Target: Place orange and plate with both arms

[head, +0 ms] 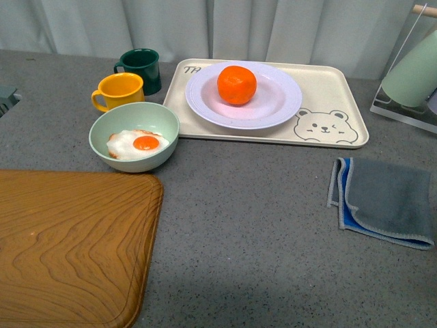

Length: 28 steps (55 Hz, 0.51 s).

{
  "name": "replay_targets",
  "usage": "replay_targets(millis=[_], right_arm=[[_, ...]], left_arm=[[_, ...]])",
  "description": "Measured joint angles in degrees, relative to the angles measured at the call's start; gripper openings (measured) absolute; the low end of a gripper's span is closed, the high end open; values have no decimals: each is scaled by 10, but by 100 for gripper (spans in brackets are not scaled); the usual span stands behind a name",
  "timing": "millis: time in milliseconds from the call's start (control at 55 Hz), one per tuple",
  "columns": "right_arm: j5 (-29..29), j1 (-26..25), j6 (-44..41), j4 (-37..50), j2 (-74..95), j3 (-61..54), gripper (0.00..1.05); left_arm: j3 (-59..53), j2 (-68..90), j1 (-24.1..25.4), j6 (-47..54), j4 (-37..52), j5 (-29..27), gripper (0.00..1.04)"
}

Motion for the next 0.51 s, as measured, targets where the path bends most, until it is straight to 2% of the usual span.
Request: replay_targets(millis=[509], right_arm=[[0,0,0,-163,-173,-1,1]], left_arm=[[0,0,0,0,0,0,98]])
